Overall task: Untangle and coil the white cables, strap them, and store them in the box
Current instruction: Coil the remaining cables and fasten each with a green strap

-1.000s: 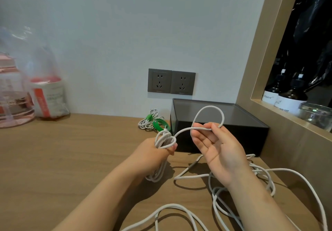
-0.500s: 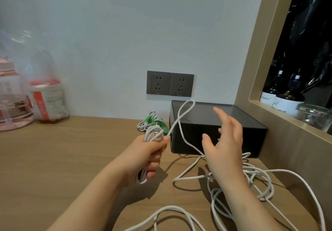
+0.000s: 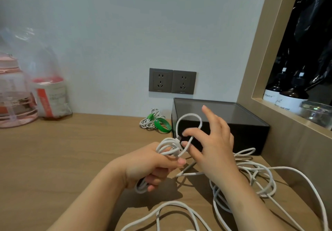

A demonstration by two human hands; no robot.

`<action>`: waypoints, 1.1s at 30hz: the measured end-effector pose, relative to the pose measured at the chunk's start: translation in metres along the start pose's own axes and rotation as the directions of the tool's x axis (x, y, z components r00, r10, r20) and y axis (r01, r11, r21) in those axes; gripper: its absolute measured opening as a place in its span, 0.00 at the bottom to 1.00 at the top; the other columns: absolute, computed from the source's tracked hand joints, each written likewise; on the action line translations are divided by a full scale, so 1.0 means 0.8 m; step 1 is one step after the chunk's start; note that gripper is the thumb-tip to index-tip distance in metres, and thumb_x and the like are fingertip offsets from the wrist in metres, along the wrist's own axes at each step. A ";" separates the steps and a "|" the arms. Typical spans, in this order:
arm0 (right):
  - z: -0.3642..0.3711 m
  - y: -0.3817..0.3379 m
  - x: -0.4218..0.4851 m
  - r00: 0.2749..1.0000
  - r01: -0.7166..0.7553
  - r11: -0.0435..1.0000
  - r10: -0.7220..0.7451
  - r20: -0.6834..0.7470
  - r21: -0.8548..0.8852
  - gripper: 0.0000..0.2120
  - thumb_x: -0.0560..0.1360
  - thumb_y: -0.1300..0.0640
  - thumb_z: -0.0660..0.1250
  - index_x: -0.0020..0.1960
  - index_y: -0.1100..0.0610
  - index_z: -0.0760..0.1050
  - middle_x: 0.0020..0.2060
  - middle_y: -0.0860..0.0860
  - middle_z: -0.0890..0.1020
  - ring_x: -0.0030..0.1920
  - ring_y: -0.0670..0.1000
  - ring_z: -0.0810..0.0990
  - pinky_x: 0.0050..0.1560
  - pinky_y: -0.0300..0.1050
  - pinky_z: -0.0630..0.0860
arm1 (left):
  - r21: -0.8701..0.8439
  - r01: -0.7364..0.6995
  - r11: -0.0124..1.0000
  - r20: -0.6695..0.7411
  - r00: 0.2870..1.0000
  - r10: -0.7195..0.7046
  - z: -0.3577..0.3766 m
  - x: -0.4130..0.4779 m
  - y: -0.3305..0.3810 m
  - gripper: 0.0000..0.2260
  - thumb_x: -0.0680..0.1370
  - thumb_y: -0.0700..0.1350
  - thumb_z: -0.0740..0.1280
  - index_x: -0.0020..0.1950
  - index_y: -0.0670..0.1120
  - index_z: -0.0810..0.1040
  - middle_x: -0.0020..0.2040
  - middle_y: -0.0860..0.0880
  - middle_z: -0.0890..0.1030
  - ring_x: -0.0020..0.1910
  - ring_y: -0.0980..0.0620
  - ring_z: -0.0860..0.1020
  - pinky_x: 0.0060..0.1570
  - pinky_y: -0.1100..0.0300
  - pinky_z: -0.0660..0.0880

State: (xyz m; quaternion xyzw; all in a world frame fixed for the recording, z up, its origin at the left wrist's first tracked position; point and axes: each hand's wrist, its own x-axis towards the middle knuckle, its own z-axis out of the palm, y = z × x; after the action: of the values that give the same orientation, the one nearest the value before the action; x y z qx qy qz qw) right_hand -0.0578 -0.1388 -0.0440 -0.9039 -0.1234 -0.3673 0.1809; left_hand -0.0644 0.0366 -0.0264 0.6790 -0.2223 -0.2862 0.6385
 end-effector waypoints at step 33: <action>-0.012 -0.012 0.004 0.914 -0.405 0.564 0.246 0.322 0.719 0.11 0.79 0.55 0.57 0.52 0.42 0.74 0.25 0.44 0.74 0.26 0.41 0.70 0.27 0.33 0.69 | -0.412 -0.262 0.873 -0.370 0.923 0.102 -0.013 0.017 -0.002 0.08 0.69 0.46 0.68 0.39 0.45 0.70 0.22 0.51 0.63 0.17 0.57 0.62 0.18 0.66 0.65</action>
State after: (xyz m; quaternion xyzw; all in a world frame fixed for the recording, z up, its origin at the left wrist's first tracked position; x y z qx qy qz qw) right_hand -0.0648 -0.1340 -0.0333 -0.7744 -0.1154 -0.1526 0.6031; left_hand -0.0476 0.0355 -0.0288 0.5251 -0.1006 -0.1475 0.8321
